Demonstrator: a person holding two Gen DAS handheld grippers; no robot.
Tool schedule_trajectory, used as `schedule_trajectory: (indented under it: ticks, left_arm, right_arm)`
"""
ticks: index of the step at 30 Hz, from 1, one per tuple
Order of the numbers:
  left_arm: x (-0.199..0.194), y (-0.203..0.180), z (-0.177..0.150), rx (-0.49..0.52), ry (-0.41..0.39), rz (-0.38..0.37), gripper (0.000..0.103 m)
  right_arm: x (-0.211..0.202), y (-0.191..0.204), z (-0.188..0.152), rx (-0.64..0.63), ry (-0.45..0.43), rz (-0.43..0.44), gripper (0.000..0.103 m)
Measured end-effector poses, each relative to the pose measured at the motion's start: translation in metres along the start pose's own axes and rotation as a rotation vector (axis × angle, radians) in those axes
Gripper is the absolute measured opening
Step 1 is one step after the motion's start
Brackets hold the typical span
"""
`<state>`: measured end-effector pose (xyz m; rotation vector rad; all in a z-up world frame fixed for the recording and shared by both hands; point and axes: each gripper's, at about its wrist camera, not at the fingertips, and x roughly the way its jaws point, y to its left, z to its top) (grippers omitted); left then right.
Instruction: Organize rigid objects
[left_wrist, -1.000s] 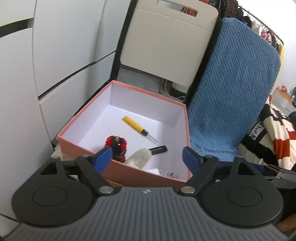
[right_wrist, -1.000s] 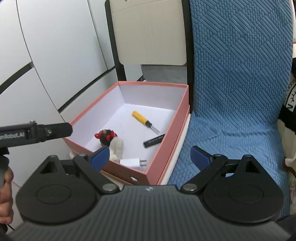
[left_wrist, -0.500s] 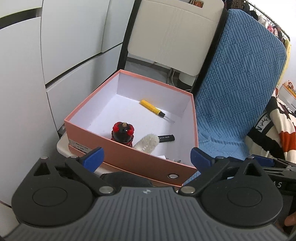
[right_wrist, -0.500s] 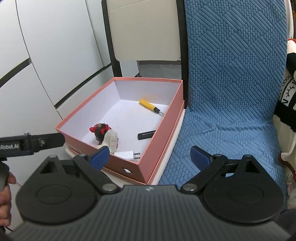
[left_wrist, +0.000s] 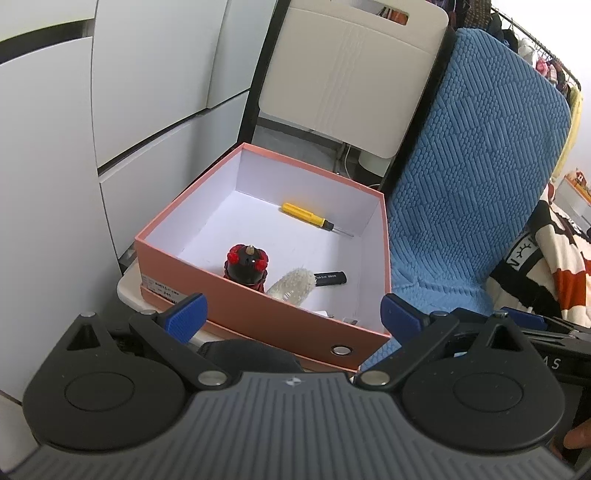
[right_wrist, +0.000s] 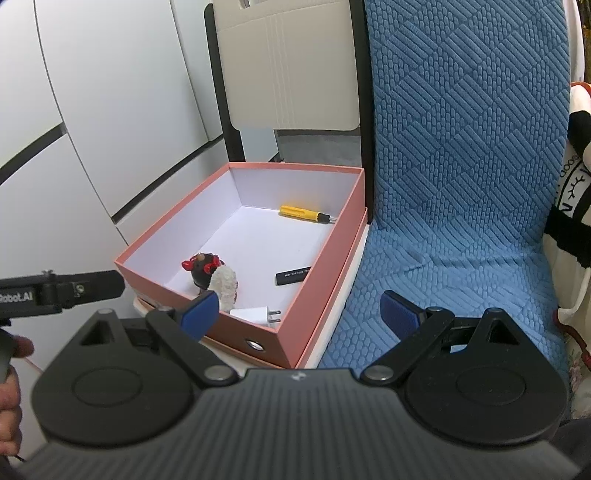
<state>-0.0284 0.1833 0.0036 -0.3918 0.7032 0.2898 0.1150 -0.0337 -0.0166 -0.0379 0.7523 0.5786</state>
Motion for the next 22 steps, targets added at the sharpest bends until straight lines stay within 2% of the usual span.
schedule_trajectory:
  ticks: [7,22]
  left_arm:
    - [-0.0051,-0.0004,-0.001,0.013,-0.022,0.0,0.101]
    - [-0.0026,0.0044,-0.0002,-0.001,-0.009,-0.006,0.103]
  right_arm:
    - [-0.0017,0.002,0.0003,-0.003,0.0,0.002,0.096]
    - [-0.0026,0.0059,0.0009,-0.008,-0.007,-0.003,0.096]
